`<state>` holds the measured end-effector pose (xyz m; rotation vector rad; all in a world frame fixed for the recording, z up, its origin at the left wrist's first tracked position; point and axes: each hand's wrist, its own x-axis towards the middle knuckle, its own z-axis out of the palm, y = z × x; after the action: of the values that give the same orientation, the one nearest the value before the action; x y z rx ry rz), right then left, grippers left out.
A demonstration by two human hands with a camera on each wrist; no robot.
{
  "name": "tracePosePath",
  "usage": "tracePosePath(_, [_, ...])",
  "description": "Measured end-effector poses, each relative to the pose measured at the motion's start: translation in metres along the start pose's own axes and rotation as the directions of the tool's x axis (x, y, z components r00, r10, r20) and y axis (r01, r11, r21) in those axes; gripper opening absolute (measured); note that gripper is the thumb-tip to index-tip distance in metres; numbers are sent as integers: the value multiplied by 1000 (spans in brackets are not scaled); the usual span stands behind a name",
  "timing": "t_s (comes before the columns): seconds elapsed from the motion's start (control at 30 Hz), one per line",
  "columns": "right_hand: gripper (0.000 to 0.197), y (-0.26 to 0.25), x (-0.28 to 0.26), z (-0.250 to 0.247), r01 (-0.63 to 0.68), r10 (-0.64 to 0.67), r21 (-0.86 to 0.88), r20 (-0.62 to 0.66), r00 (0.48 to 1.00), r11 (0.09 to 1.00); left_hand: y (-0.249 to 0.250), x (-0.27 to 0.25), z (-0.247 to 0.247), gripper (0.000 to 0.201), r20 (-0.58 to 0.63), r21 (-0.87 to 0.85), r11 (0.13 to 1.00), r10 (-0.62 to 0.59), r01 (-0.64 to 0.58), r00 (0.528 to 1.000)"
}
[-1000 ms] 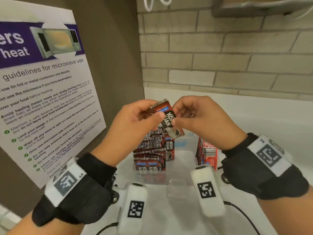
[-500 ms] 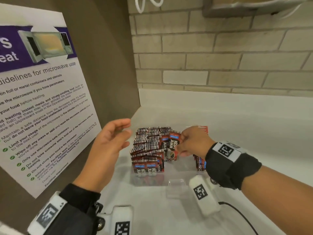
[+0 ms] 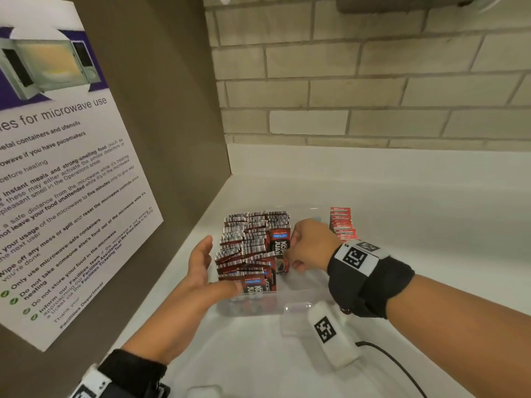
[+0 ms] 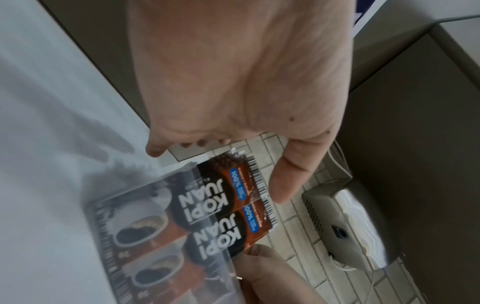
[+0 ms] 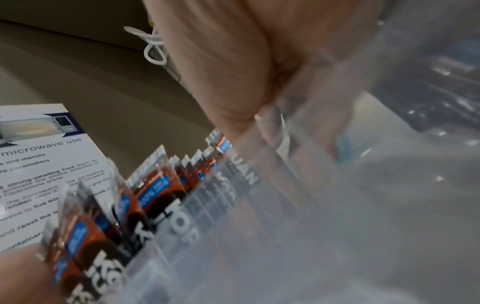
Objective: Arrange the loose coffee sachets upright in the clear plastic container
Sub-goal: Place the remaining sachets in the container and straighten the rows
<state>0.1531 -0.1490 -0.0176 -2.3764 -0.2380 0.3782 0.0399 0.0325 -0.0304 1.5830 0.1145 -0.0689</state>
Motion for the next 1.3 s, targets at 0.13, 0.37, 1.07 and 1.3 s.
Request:
tracePosePath(0.13, [34,3,-2,2,-2,5,-43,69,998,999,-4,-1,-1,121,47,-9,1000,-10,10,999])
tracePosePath(0.37, [31,-3,-18,-11,90,-86,-77,53,995,993,-4,-4,-1,120,26,-19,1000,2,-2,1000])
tracePosePath(1.07, [44,67,-49,-78,179,-222,-423,-53,974,888,53,27,115,46,205,-17,999,-37,42,978])
tracePosePath(1.3, [42,72,-49,-68,232,-286,-472,-45,957,850,41,44,145,45,278,29,965,-260,262,925])
